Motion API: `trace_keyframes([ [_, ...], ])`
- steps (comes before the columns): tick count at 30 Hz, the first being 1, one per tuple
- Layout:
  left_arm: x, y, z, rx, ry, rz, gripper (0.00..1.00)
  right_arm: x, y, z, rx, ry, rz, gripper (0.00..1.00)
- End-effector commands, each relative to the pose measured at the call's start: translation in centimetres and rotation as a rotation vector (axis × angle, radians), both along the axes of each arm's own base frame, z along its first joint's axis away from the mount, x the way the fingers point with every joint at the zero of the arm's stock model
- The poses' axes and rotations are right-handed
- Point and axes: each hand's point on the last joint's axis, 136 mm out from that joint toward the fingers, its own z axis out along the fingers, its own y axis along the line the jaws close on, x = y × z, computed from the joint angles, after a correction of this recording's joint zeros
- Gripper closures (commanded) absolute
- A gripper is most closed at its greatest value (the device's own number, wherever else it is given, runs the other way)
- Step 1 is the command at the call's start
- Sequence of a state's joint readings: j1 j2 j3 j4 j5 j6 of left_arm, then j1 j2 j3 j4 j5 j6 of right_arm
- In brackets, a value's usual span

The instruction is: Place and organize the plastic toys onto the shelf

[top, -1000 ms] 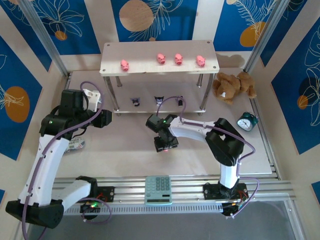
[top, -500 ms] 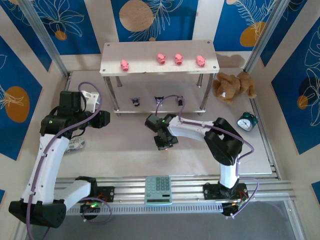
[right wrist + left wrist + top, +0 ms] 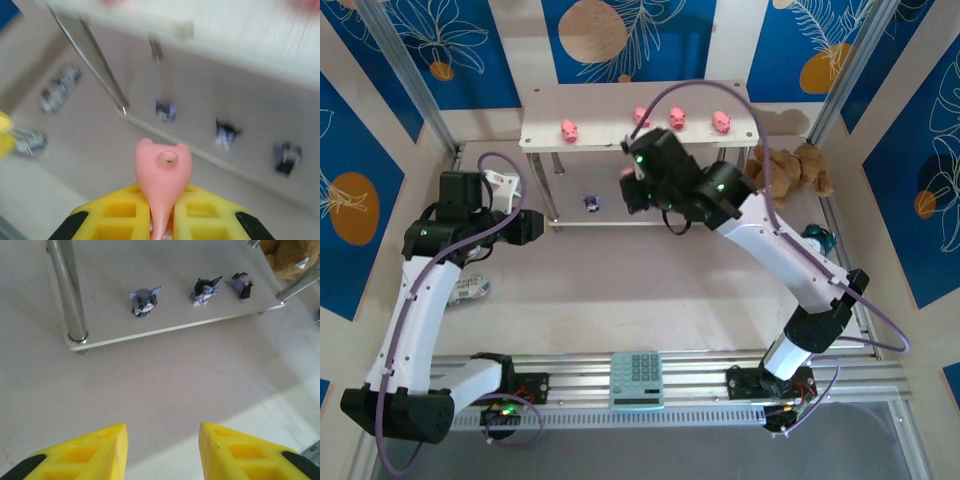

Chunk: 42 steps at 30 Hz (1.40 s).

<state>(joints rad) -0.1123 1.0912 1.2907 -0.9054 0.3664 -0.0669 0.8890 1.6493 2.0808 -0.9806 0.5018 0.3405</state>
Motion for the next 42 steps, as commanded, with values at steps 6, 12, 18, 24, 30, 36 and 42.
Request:
trace_keyframes([
  [6,1.2,-0.5,3.8,-0.05,-0.091,-0.018,0.59,5.7,2.4,4.1,-0.048,-0.204,0.035,0.85],
  [12,0.9,-0.3,3.7,-0.032,-0.089,-0.015,0.59,8.5,3.2,4.1,-0.04,-0.219,0.023,0.84],
  [18,0.8,-0.2,3.3,-0.024,-0.081,-0.017,0.58,10.2,2.8,3.3,-0.05,-0.218,-0.003,0.84],
  [24,1.0,-0.2,3.3,-0.021,-0.08,-0.02,0.58,10.9,2.2,2.5,-0.057,-0.191,-0.01,0.84],
  [30,1.1,-0.2,3.3,-0.018,-0.081,-0.02,0.58,11.2,2.3,1.3,-0.072,-0.156,0.001,0.84],
  [36,1.2,-0.2,3.2,-0.016,-0.078,-0.023,0.58,11.6,2.6,0.6,-0.08,-0.145,0.007,0.84],
  [42,1.4,-0.3,3.1,-0.013,-0.074,-0.027,0.58,12.0,3.0,-0.2,-0.089,-0.137,0.01,0.81],
])
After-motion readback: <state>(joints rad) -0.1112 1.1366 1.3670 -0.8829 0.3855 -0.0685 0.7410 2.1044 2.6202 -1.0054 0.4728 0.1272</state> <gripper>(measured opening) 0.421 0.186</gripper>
